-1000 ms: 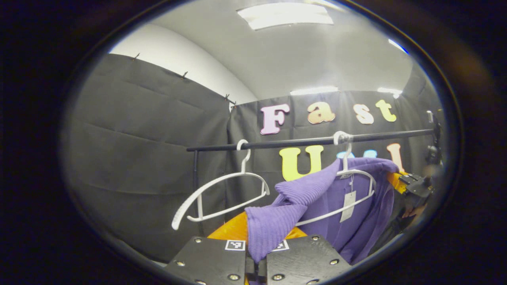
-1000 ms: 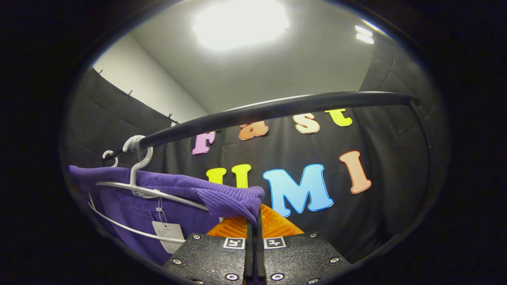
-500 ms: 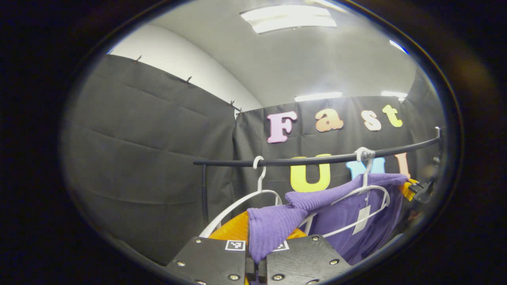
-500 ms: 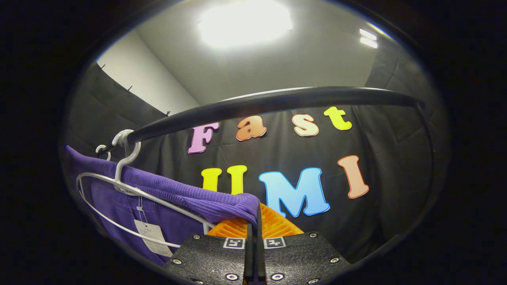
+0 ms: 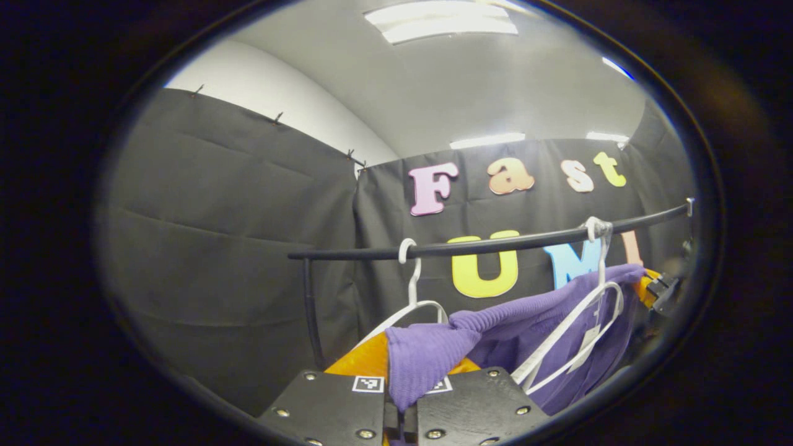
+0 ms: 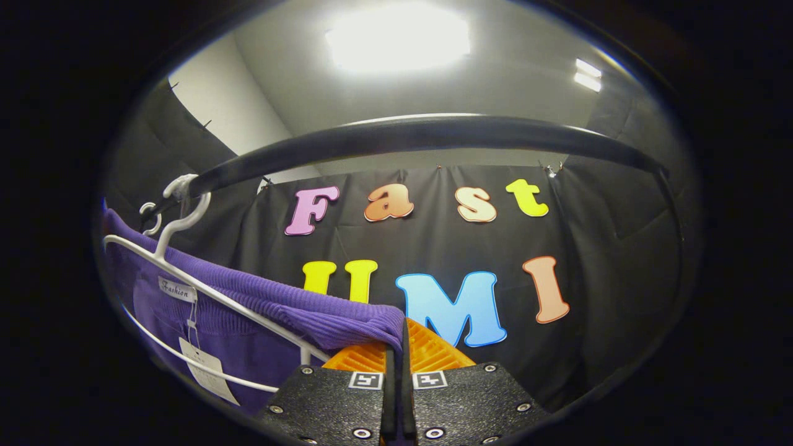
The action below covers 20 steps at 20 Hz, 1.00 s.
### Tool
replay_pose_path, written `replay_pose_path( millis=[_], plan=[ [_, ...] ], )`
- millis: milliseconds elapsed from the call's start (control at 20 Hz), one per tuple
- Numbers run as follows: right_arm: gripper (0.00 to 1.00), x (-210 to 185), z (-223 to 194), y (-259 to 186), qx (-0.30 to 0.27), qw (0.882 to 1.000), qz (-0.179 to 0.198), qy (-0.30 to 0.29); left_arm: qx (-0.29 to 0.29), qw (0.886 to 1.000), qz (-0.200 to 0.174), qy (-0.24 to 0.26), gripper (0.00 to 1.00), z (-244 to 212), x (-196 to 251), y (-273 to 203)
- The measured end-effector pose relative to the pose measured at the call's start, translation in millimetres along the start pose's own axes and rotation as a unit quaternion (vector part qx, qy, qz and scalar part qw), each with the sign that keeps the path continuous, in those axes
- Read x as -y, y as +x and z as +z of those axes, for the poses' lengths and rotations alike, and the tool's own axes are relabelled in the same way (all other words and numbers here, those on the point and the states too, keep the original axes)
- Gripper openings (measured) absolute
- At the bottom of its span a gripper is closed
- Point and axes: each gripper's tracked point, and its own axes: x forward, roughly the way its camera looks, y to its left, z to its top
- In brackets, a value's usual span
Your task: Grasp the clothes on the hanger with both hands and then place them into the laundry hamper below.
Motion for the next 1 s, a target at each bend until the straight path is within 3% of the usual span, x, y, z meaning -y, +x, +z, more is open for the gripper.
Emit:
replay_pose_path(
  millis=[200, 550, 1000],
  plan=[
    [0.03, 12, -29, 11, -0.037, 0.999, -0.013, 0.016, -0.017, 0.999, -0.041, 0.002, 0.00, -18, 20, 12],
    [0.04, 5, -57, 9, -0.082, 0.995, 0.018, 0.062, -0.031, 0.995, -0.077, -0.056, 0.00, -28, 22, 12],
    [0.02, -3, -102, 17, -0.152, 0.969, 0.031, 0.191, -0.032, 0.994, -0.089, -0.056, 0.00, -26, 29, -2]
  ],
)
